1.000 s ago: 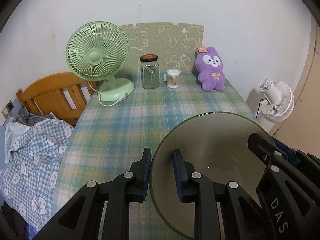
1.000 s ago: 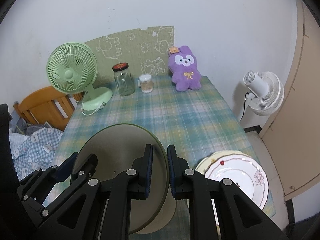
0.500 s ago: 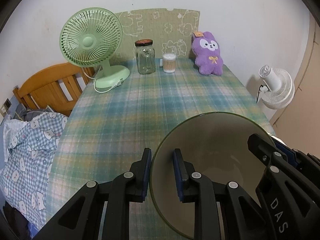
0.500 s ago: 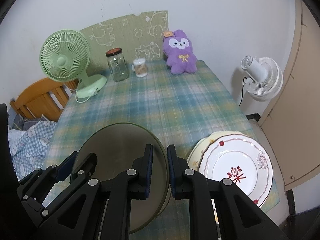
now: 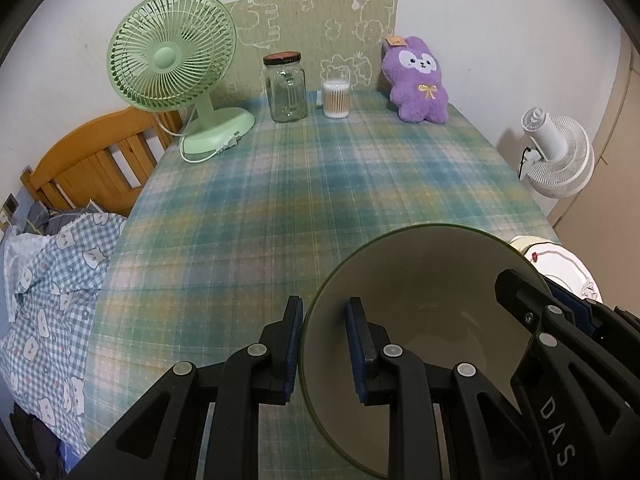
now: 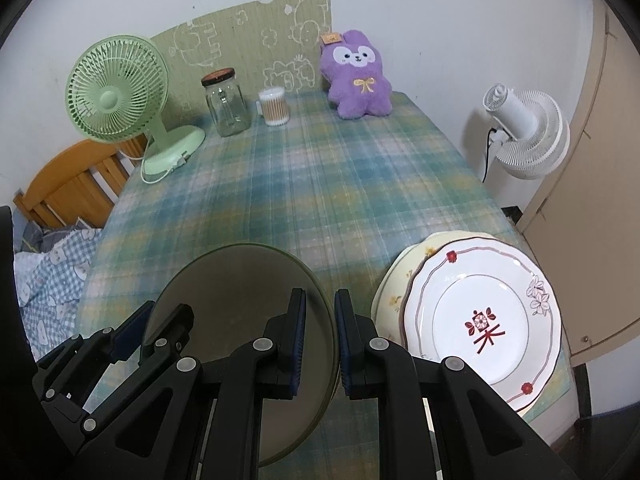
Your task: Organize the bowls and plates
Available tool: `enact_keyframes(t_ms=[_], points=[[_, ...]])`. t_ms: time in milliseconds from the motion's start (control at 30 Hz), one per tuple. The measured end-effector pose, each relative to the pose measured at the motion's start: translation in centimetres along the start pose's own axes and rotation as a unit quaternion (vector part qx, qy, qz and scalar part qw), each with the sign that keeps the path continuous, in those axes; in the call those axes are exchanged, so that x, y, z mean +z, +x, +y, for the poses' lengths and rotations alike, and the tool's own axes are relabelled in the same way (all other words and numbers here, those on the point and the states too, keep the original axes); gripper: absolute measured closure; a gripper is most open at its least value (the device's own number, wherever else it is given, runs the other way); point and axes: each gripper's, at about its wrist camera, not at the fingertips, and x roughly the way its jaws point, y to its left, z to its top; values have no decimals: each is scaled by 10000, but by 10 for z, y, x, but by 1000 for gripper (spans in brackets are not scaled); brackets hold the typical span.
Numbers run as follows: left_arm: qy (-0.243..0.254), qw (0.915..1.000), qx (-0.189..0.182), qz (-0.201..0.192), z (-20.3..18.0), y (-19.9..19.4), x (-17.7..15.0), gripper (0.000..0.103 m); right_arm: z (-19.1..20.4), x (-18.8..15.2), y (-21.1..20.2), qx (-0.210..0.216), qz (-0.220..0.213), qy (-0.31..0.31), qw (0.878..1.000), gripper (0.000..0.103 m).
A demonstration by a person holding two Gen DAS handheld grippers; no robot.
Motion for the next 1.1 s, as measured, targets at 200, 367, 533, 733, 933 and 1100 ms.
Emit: enact_keyframes(t_ms=[200,367,533,733,933,1100], points=[[-14,9999,9,158,2,10,-3,83,0,-4,11,5,163,58,9998,85],[15,9998,11,211,2,15,-5,83,0,-5,18,-3,238,60,9997,85],[44,9998,2,210,0,18,-5,83,0,-4,22,-28,255,64,9996,85],[117,9998,8,186,-1,22,-1,83,-1,-1,26,-45,271,73,9996,85],[103,9996,-80,245,2,20,-2,83,1,-3,24,-52,300,62,9995,82],[88,9995,-205,227,4,17,-4,81,-1,-3,24,-70,444,99,9989,82]])
